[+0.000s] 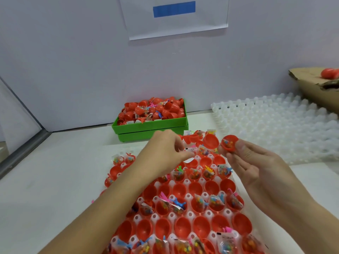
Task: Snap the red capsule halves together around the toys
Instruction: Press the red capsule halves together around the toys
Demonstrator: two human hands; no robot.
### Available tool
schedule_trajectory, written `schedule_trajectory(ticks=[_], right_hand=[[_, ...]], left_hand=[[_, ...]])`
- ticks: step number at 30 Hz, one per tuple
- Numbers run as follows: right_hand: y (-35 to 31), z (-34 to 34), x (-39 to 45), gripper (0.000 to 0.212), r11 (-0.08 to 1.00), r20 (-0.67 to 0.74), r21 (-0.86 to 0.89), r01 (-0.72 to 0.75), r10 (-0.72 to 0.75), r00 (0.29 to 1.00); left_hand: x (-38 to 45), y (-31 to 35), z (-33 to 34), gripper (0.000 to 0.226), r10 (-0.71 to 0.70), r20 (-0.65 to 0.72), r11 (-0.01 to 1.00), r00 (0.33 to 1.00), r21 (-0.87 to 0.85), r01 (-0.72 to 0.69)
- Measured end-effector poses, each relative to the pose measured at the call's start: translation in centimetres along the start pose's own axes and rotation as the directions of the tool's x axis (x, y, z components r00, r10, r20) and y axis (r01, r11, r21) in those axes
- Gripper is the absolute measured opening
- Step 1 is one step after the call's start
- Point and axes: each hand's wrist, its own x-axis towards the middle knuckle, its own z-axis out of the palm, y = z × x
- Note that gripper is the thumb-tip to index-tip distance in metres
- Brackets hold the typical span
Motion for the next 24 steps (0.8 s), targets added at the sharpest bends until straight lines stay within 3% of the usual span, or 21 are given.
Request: schedule_trajectory(ticks=[5, 8, 11, 16, 19, 24], right_hand=[[-0.3, 0.0, -0.1, 0.030, 1.000, -0.005, 0.004, -0.013, 0.013, 1.000], [-0.6, 0.0, -0.1, 0.027, 1.000, 0.007, 0.000, -0.018, 0.018, 1.000], [-0.7, -0.1, -0.1, 0.024, 1.000, 0.007, 0.005, -0.025, 0.025, 1.000], [-0.8, -0.2, 0.0, 0.021, 0.999, 0.006, 0.017, -0.028, 0.028, 1.000], [-0.8, -0.4, 0.1, 0.026, 1.000, -0.002, 0.020, -0.015, 0.015, 1.000], [-0.8, -0.6, 0.2, 0.021, 1.000, 0.007, 0.007, -0.006, 0.006, 1.000]], left_hand=[[1.6, 1.2, 1.7, 0.033, -0.070, 0.073, 0.983, 0.995, 0.172, 0.057], [1.7, 1.4, 1.9, 0.022, -0.047, 0.041, 0.980, 0.998, 0.193, 0.039], [1.3, 1.5, 1.6, 0.031, -0.007, 0.011, 0.984, 1.000, 0.178, 0.005], [0.3, 0.9, -1.0, 0.020, -0.025, -0.162, 0.999, 0.986, -0.048, 0.018], [-0.4, -0.3, -2.8, 0.020, -0.105, -0.274, 0.957, 0.956, -0.289, 0.023], [-1.1, -1.8, -3.4, 0.014, -0.187, -0.206, 0.851, 0.961, -0.523, 0.054]])
